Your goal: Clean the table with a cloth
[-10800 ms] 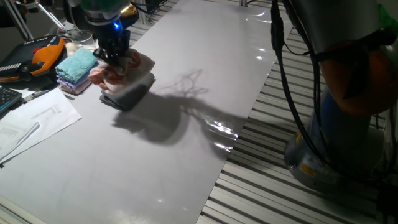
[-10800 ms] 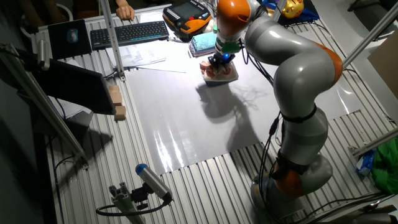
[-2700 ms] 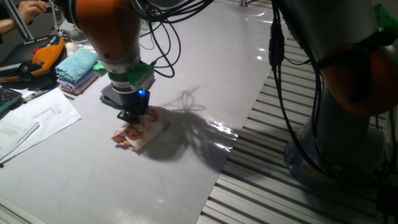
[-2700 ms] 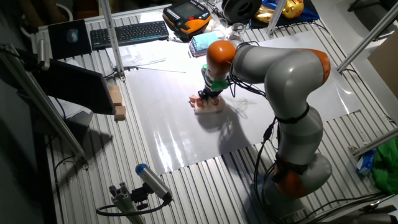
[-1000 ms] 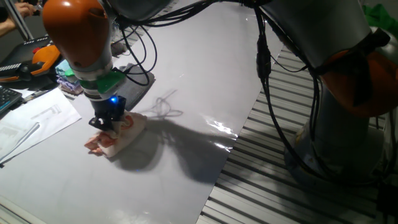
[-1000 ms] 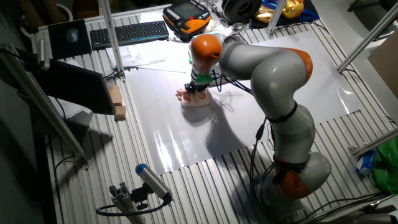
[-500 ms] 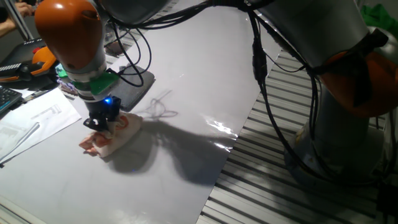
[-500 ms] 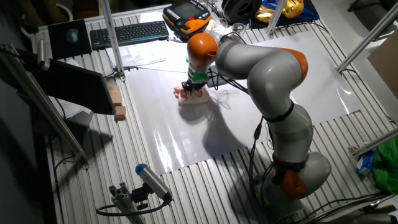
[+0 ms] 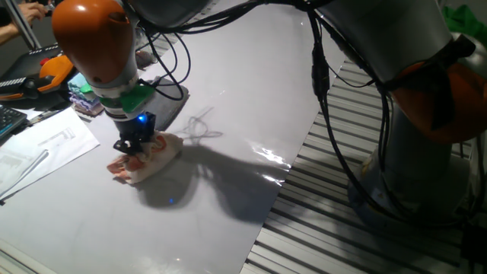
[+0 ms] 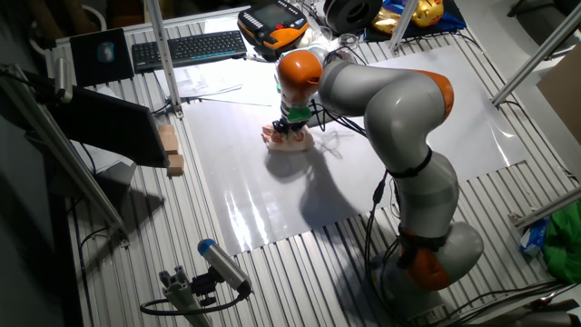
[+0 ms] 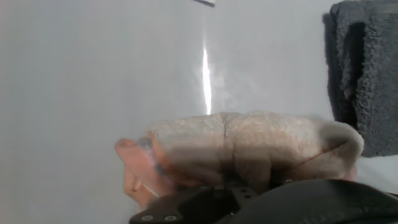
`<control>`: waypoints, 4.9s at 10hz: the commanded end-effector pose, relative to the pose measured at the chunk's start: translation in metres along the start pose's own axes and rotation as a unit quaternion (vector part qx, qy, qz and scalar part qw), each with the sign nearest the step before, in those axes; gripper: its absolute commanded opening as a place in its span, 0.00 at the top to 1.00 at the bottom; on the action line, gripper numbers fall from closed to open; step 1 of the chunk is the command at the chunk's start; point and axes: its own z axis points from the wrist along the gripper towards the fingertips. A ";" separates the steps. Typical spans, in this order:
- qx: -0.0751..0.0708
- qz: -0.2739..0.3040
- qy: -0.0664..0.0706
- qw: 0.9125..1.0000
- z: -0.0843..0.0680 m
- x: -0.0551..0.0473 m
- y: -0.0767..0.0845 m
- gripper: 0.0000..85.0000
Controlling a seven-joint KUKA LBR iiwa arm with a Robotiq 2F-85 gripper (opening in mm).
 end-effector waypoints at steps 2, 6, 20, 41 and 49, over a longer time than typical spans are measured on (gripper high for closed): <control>0.005 -0.003 0.002 1.000 -0.005 0.004 -0.005 1.00; 0.010 -0.008 0.000 1.000 -0.004 0.014 -0.019 1.00; -0.010 0.005 0.017 1.000 -0.009 0.076 -0.042 1.00; -0.018 0.011 0.038 0.999 -0.099 0.027 -0.022 1.00; -0.008 0.013 0.023 1.000 -0.086 0.032 -0.007 1.00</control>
